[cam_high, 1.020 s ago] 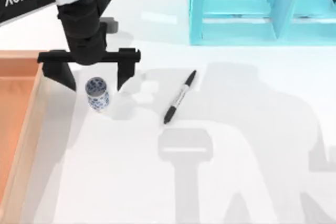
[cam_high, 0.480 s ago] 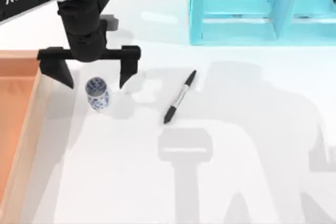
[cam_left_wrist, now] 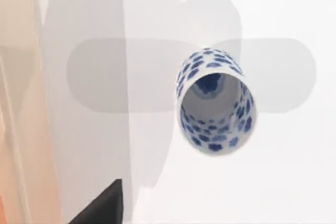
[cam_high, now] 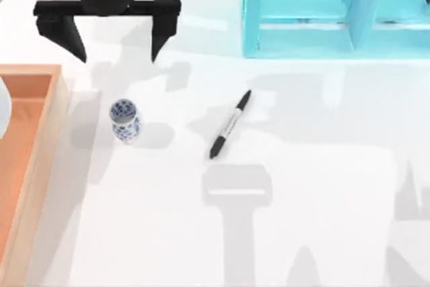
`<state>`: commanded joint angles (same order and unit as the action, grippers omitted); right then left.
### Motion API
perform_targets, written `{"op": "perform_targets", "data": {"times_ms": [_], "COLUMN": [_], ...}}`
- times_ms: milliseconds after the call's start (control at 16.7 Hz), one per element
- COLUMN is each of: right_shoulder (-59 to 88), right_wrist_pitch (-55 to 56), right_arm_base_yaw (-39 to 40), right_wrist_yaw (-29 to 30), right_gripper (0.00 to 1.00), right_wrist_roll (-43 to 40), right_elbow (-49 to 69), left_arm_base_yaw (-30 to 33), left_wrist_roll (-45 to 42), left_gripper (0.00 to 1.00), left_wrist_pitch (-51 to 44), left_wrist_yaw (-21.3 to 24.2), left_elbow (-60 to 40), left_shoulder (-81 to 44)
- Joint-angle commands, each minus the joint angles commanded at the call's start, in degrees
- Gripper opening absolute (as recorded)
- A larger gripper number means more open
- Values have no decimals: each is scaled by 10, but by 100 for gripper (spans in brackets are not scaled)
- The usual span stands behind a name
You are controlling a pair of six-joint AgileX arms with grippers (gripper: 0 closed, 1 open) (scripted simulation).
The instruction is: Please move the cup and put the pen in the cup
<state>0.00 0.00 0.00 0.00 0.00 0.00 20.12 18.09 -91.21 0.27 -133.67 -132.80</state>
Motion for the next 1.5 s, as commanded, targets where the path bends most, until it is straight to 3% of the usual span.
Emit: {"op": "perform_targets", "data": {"times_ms": [300,600,660,900,1320,1500], "right_shoulder": [0,0,0,0,0,0], "right_wrist_pitch": [0,0,0,0,0,0], "right_arm_base_yaw": [0,0,0,0,0,0], "right_wrist_yaw": [0,0,0,0,0,0], "right_gripper": [100,100,100,100,100,100], "right_wrist_roll": [0,0,0,0,0,0], "right_elbow": [0,0,0,0,0,0], "left_arm_base_yaw": [-2,-2,-5,32,207,224], "left_wrist_roll": [1,1,1,-3,-37,-41], "left_gripper": [100,100,100,100,100,100], "left_wrist_pitch": [-132,-150,-135,-94,98,116], "left_wrist_yaw": [0,0,-2,-24,-114,-126], "left_elbow": [-152,-171,-256,-215,-42,-24], "left_shoulder": [-18,-19,-59,-70,-110,-116]}}
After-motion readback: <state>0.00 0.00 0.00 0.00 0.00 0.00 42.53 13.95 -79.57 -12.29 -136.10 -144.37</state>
